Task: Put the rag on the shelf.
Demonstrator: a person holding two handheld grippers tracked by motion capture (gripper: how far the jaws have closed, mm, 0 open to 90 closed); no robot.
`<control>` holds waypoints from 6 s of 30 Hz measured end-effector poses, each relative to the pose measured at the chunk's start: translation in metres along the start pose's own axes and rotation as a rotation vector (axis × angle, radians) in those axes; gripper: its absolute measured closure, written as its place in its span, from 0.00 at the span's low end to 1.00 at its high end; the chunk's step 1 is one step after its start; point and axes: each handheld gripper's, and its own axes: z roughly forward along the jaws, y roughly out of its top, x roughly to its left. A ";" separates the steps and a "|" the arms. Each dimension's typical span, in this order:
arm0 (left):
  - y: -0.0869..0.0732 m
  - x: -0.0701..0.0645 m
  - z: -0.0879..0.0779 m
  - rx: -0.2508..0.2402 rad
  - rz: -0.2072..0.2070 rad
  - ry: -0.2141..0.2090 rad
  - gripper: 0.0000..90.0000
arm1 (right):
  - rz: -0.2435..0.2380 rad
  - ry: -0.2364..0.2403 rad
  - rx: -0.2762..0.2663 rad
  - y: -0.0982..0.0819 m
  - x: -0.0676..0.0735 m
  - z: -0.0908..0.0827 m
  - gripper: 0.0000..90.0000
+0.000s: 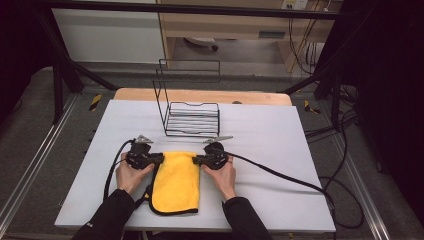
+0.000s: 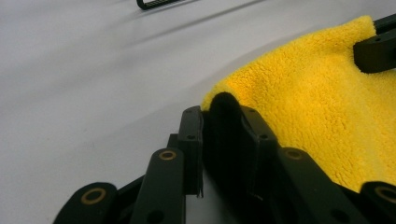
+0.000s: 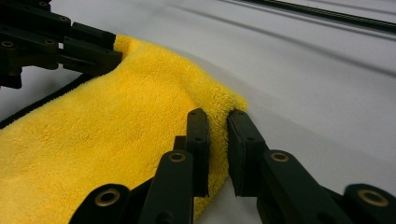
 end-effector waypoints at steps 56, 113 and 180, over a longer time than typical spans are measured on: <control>0.003 -0.029 -0.080 -0.356 0.108 -0.035 0.88 | -0.137 0.043 -0.255 0.010 0.034 -0.071 0.93; 0.035 -0.056 -0.140 -0.637 0.168 -0.009 0.88 | -0.322 -0.024 -0.488 0.054 0.074 -0.140 0.94; 0.143 -0.067 -0.191 -0.878 0.174 -0.016 0.88 | -0.389 -0.146 -0.737 0.149 0.089 -0.208 0.94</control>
